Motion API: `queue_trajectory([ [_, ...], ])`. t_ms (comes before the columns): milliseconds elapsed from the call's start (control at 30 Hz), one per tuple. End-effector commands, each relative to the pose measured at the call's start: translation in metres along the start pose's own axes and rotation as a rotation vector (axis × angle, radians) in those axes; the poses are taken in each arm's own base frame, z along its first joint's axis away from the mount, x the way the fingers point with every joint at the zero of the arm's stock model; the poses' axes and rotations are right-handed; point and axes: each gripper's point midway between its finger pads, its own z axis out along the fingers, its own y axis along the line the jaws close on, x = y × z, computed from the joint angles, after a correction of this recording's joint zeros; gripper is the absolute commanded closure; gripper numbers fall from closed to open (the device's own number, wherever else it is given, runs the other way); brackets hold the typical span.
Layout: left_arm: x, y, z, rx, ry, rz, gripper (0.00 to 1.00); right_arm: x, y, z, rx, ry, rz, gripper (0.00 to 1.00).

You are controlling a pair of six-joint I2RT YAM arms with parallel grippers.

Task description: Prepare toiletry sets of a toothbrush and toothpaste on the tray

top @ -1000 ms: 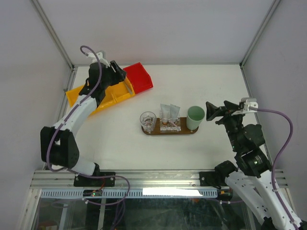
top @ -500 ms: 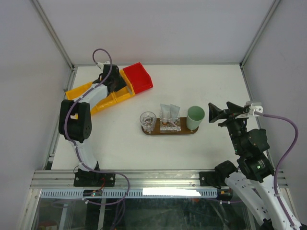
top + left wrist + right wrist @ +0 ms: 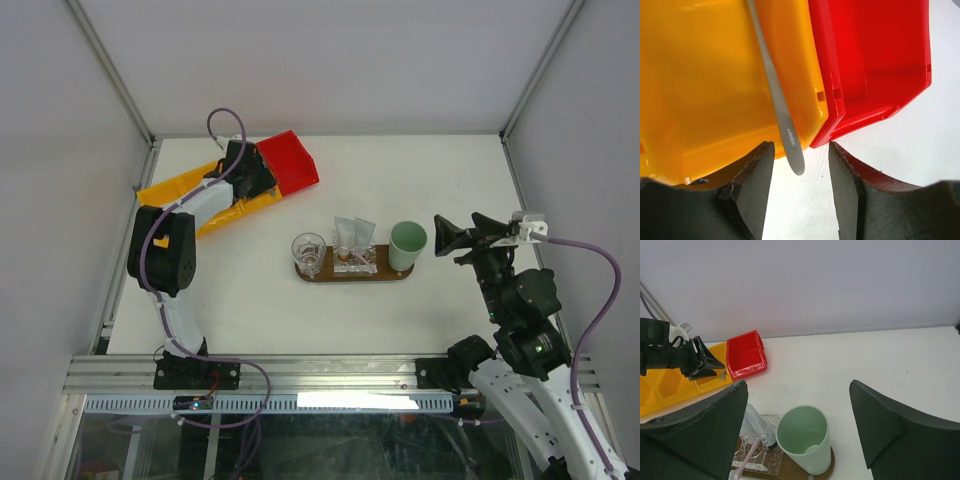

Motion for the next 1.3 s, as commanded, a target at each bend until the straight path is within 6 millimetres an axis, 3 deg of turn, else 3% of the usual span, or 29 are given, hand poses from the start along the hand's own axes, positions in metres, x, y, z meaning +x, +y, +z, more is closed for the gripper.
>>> queue_trajectory([
  [0,-0.009,-0.012,-0.005,0.037,-0.042,-0.043,0.50,-0.010,0.003,-0.001,-0.014,-0.038,0.017,0.14],
  [500,0.010,-0.009,0.003,-0.024,-0.005,-0.031,0.56,-0.008,0.003,-0.001,-0.017,-0.040,0.027,0.14],
  [733,0.011,-0.001,0.004,-0.077,-0.021,-0.034,0.59,-0.007,0.003,0.000,-0.014,-0.039,0.027,0.14],
  [1167,0.007,-0.012,0.012,-0.049,-0.008,-0.036,0.61,-0.006,0.003,0.000,-0.016,-0.037,0.028,0.14],
  [1267,0.006,-0.010,0.012,-0.058,-0.009,-0.035,0.69,-0.006,0.003,-0.001,-0.015,-0.038,0.028,0.14],
])
